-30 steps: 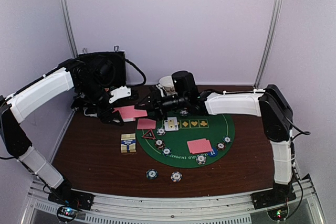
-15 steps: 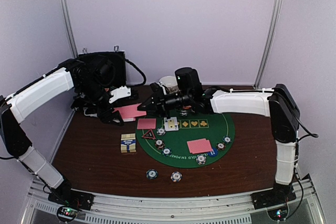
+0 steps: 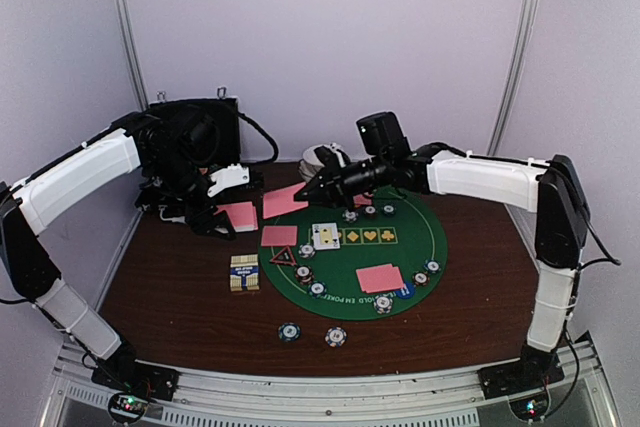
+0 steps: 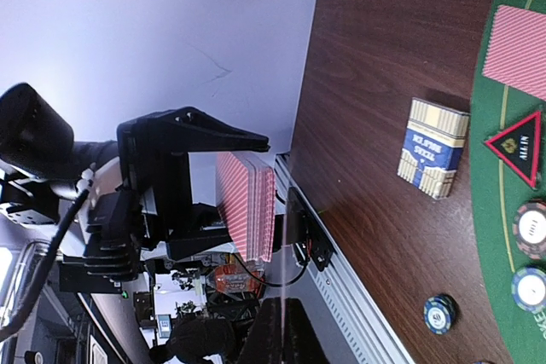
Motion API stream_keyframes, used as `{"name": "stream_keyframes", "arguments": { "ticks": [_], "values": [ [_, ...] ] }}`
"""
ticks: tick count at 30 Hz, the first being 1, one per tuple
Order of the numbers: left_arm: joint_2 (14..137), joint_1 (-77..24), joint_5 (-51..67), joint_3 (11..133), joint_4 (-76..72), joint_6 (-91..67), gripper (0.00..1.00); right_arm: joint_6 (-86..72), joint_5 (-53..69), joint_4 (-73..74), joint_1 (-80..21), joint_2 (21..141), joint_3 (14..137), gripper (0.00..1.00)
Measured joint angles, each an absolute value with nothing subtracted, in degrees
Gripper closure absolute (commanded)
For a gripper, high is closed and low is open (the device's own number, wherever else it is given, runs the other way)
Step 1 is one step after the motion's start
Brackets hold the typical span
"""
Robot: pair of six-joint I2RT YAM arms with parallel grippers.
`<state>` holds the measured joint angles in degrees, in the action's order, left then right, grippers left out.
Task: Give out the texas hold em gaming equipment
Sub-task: Pick up the poker card from the face-down deck piles, then flop the poker card in the community card area.
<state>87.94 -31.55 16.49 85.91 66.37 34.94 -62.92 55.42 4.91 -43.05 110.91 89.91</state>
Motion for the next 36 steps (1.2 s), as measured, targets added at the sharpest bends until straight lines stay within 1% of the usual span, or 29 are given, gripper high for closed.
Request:
{"name": "stream_keyframes", "arguments": {
  "ticks": [4, 7, 10, 13, 17, 21, 26, 29, 36],
  "values": [
    [87.9, -31.6, 16.5, 85.9, 66.4, 34.9, 1.0, -53.8, 53.5, 17.5, -39.6, 109.6, 95.0, 1.0],
    [87.9, -31.6, 16.4, 85.9, 66.4, 34.9, 1.0, -43.2, 47.9, 31.9, -37.7, 109.6, 102.7, 1.0],
    [87.9, -31.6, 16.2, 85.9, 66.3, 34.9, 1.0, -32.9, 39.4, 44.7, -37.3, 110.1, 110.7, 1.0],
    [87.9, -31.6, 16.1, 85.9, 66.3, 34.8, 1.0, -24.0, 28.7, 53.6, -38.0, 111.0, 116.5, 1.0],
    [87.9, -31.6, 16.0, 85.9, 66.3, 34.8, 1.0, -14.2, 12.6, 60.2, -40.4, 113.9, 118.6, 1.0],
    [87.9, -31.6, 16.0, 85.9, 66.3, 34.8, 1.0, -6.0, -1.8, 61.8, -44.3, 118.2, 118.0, 1.0],
    [87.9, -31.6, 16.0, 85.9, 66.3, 34.5, 1.0, 3.4, -16.8, 57.5, -48.9, 120.0, 112.7, 1.0],
    [87.9, -31.6, 16.0, 85.8, 66.3, 34.4, 1.0, 7.9, -23.2, 53.2, -51.0, 121.3, 110.7, 1.0],
    [87.2, -31.5, 16.0, 84.8, 66.3, 34.4, 1.0, 18.1, -33.4, 41.5, -53.6, 125.6, 104.7, 1.0]
  ]
}}
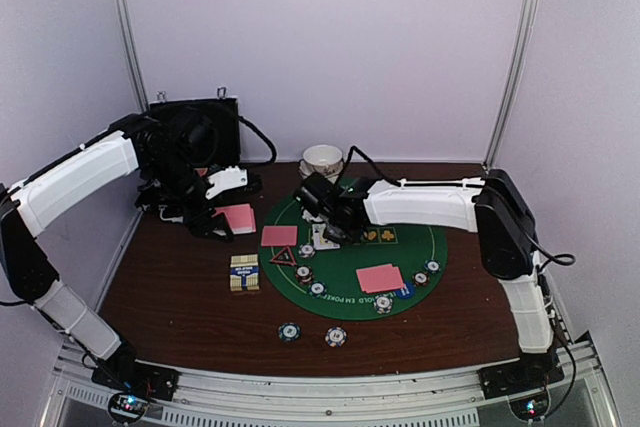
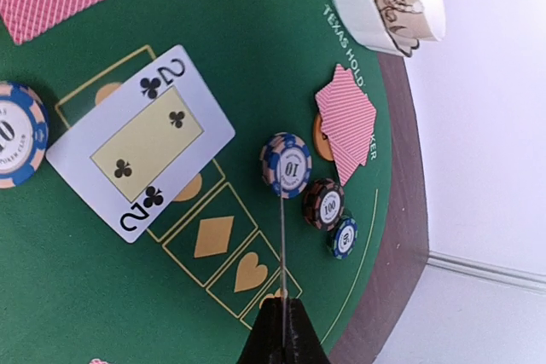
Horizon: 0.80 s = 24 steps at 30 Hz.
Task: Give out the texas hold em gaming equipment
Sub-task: Flop the poker card in the community card area.
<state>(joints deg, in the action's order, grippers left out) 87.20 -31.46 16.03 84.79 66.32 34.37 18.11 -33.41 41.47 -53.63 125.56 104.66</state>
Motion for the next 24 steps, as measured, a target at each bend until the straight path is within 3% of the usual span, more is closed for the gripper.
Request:
{"name": "stream_keyframes", "arguments": {
  "ticks": [9, 10, 14, 16, 24],
  "values": [
    [86.5, -30.8, 16.0, 84.4, 66.4, 34.4, 1.0, 25.7, -38.0, 33.4, -56.3, 129.3, 100.6, 1.0],
    [86.5, -30.7, 16.0, 84.4, 66.4, 34.4, 1.0, 25.8, -38.0, 32.8, -56.5, 129.3, 100.6, 0.96],
    [86.5, -30.7, 16.0, 84.4, 66.4, 34.4, 1.0, 26.4, -38.1, 31.6, -56.9, 129.3, 100.5, 0.62],
    [86.5, -30.7, 16.1, 84.4, 66.4, 34.4, 1.0, 26.7, -38.0, 31.3, -56.9, 129.3, 100.0, 0.52],
    [86.5, -30.7, 16.1, 84.4, 66.4, 34.4, 1.0, 25.1, -37.8, 31.6, -57.1, 129.1, 95.2, 0.39]
  ]
}}
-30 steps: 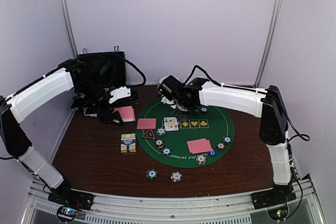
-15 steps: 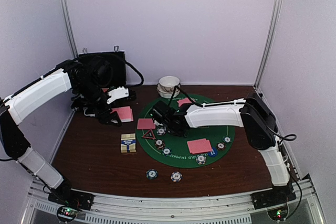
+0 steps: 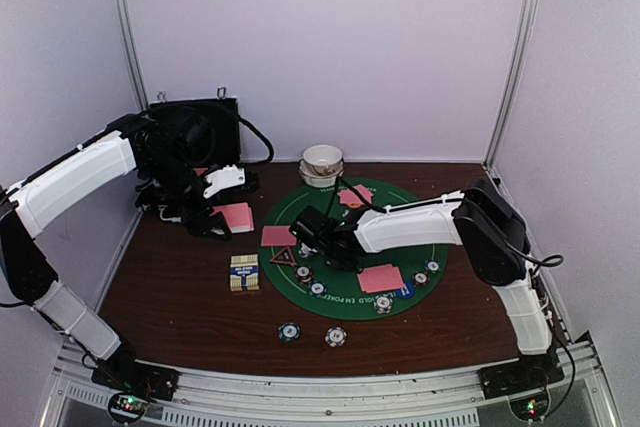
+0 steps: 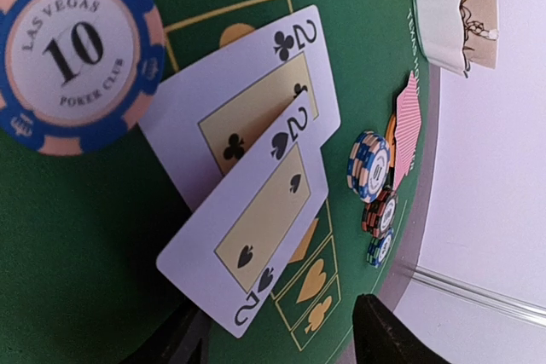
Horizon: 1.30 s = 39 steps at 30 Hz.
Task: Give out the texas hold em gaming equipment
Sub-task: Flop the poker card in the community card area, then move the poker card to the community card area.
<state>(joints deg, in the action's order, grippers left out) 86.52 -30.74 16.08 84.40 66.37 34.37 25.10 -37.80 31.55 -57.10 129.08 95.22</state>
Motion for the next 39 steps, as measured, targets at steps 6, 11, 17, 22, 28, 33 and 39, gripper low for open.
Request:
{"name": "stream_keyframes", "arguments": {
  "ticks": [6, 11, 17, 22, 28, 33, 39],
  "values": [
    [86.5, -30.7, 16.1, 84.4, 66.4, 34.4, 1.0, 23.9, -37.3, 31.9, -57.1, 126.8, 92.7, 0.35],
    [86.5, -30.7, 16.2, 84.4, 66.6, 34.4, 1.0, 23.5, -36.8, 32.6, -57.1, 125.8, 92.2, 0.35],
    [86.5, -30.7, 16.3, 84.5, 66.6, 34.4, 1.0, 22.5, -36.0, 34.1, -56.7, 125.8, 92.6, 0.35],
    [86.5, -30.7, 16.3, 84.5, 66.7, 34.4, 1.0, 18.7, -32.3, 36.4, -55.4, 125.7, 95.7, 0.27],
    [86.5, -30.7, 16.3, 84.5, 67.4, 34.4, 1.0, 10.8, -24.1, 37.3, -51.4, 123.3, 95.6, 0.16],
    [86.5, -30.7, 16.3, 84.5, 67.5, 34.4, 1.0, 2.6, -15.4, 36.5, -46.7, 118.4, 92.2, 0.2],
    [86.5, -30.7, 16.4, 84.5, 67.5, 34.4, 1.0, -3.3, -9.1, 35.0, -44.4, 116.1, 87.6, 0.25]
  ]
}}
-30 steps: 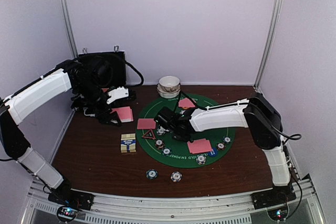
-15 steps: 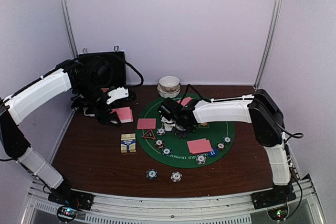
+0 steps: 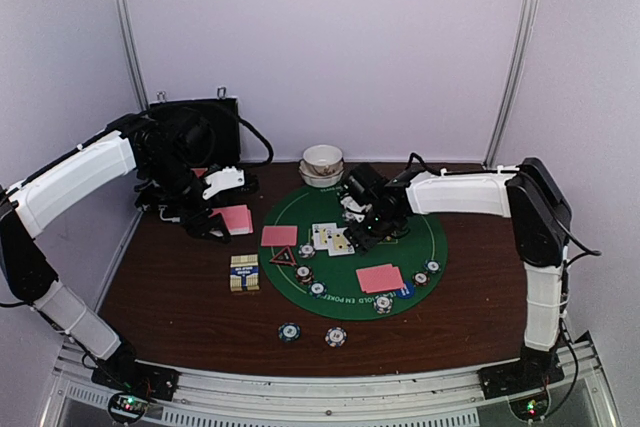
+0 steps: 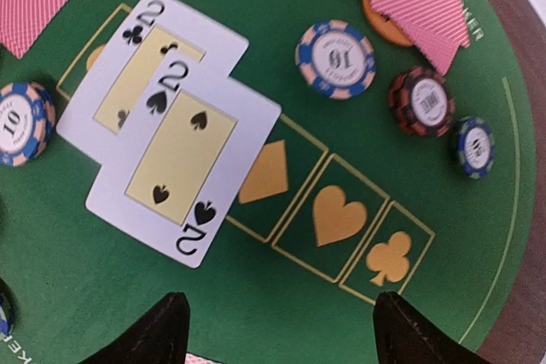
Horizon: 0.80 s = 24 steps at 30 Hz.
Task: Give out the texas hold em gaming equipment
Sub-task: Move the poker card to the community card area.
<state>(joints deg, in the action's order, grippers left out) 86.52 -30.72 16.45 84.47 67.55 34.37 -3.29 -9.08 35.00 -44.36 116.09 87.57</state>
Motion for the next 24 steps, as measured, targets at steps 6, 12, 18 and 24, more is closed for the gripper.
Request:
{"name": "stream_keyframes", "arguments": {
  "ticks": [6, 12, 18, 24],
  "values": [
    [86.5, -30.7, 16.7, 84.5, 67.5, 34.4, 1.0, -6.8, -4.8, 34.4, -45.0, 117.0, 84.4, 0.26],
    [86.5, -30.7, 16.7, 84.5, 67.6, 34.4, 1.0, -8.1, -4.1, 33.5, -45.1, 118.7, 84.6, 0.26],
    [86.5, -30.7, 16.7, 84.5, 67.6, 34.4, 1.0, -8.6, -4.1, 33.6, -45.1, 120.2, 86.2, 0.27],
    [86.5, -30.7, 16.7, 84.5, 67.6, 34.4, 1.0, -9.7, -4.0, 33.7, -44.9, 121.4, 87.9, 0.29]
  ]
}}
